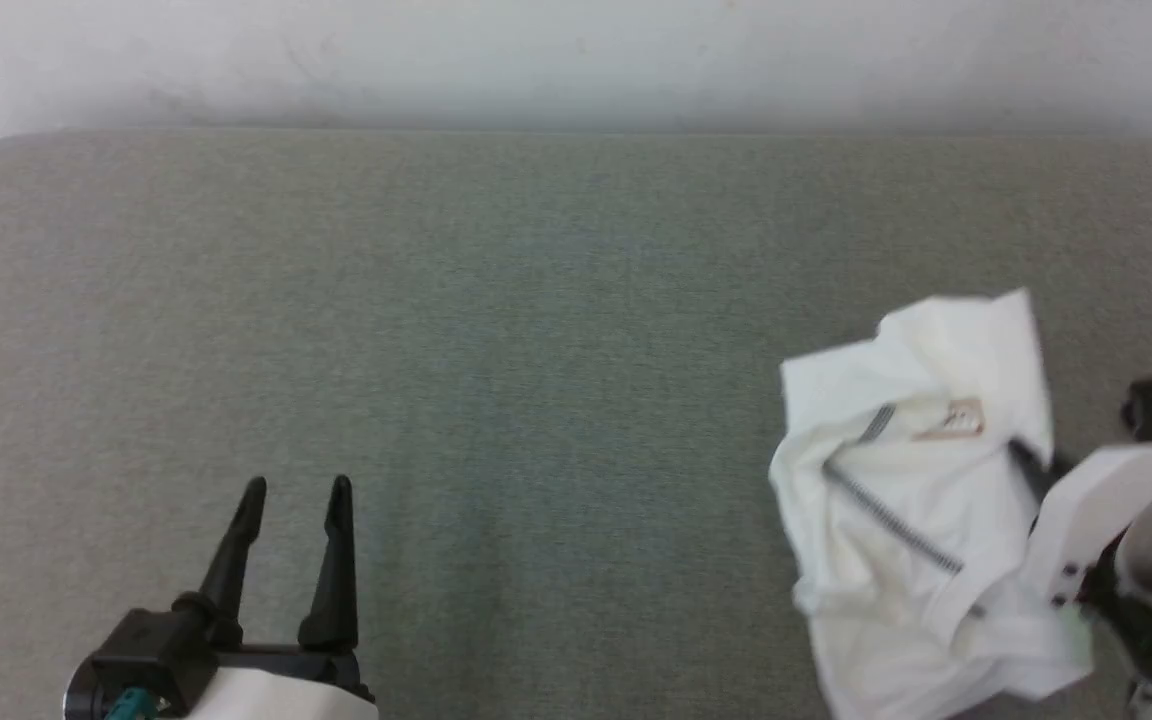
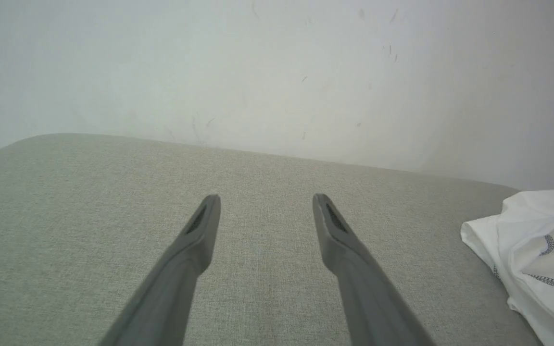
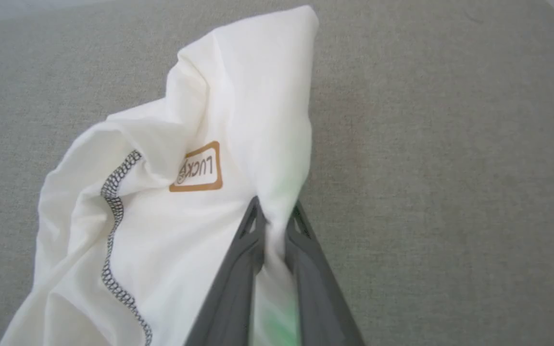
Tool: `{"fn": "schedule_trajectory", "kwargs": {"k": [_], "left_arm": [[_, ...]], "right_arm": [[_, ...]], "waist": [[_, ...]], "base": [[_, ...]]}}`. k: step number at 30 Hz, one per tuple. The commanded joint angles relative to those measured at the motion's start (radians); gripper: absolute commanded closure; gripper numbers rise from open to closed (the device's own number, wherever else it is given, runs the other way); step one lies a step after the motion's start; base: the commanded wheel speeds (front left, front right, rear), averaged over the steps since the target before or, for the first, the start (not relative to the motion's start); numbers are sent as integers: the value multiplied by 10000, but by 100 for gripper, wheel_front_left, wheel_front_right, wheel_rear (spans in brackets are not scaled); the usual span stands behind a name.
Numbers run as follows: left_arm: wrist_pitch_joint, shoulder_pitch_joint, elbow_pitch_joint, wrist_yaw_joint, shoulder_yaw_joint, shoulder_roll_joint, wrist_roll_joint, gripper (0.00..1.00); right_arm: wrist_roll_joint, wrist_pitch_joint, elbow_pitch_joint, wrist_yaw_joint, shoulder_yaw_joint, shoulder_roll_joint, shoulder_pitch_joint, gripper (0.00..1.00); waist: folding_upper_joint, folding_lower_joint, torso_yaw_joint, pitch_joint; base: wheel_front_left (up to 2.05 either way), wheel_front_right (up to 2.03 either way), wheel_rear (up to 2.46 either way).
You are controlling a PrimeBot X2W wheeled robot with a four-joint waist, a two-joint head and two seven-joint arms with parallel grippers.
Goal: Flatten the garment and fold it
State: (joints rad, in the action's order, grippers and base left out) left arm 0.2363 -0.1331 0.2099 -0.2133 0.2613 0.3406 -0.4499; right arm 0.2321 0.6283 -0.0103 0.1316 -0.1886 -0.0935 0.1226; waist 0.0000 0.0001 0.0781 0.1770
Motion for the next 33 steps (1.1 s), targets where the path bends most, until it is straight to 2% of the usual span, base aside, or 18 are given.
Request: {"fn": "schedule_trajectory", "kwargs": {"k": [1,10,17,18,21,24,33], "left_arm": [[-12,297,64,-12,-29,88,74,0],[-192,1132,342,148,-58,410,253,0],[-303,1834,708,188,-120,658,490,0],[-303,1834,708,188,-120,658,490,0],[-280,2131,928,132,-176,738,667,0],[-202,2413,1141,96,-277,800,801,0],[-34,2811,1348,33,-348,827,1059,0]], "right_arm": [[-129,111,-156,-9,-12,-284,417,100],[-707,759,-21,-9,281,-2342,2171,100],[-1106,704,441,-9,514,-4078,3303,100],[-1106,704,441,-9,514,-4078,3303,100],[-1303,564,674,-9,528,-4673,3625,100],[-1383,427,967,-9,434,-4945,3840,100],[-1797,-10,1692,-9,127,-4756,4028,100]], "waist": [[0,-1,-484,293],[0,-1,-1224,1657],[0,-1,-1387,2743],[0,-1,-1387,2743],[0,-1,-1407,3124],[0,-1,-1435,3441],[0,-1,-1578,3925]], "base": [[0,0,0],[0,0,0],[0,0,0],[0,0,0],[0,0,0],[0,0,0],[0,0,0]]}}
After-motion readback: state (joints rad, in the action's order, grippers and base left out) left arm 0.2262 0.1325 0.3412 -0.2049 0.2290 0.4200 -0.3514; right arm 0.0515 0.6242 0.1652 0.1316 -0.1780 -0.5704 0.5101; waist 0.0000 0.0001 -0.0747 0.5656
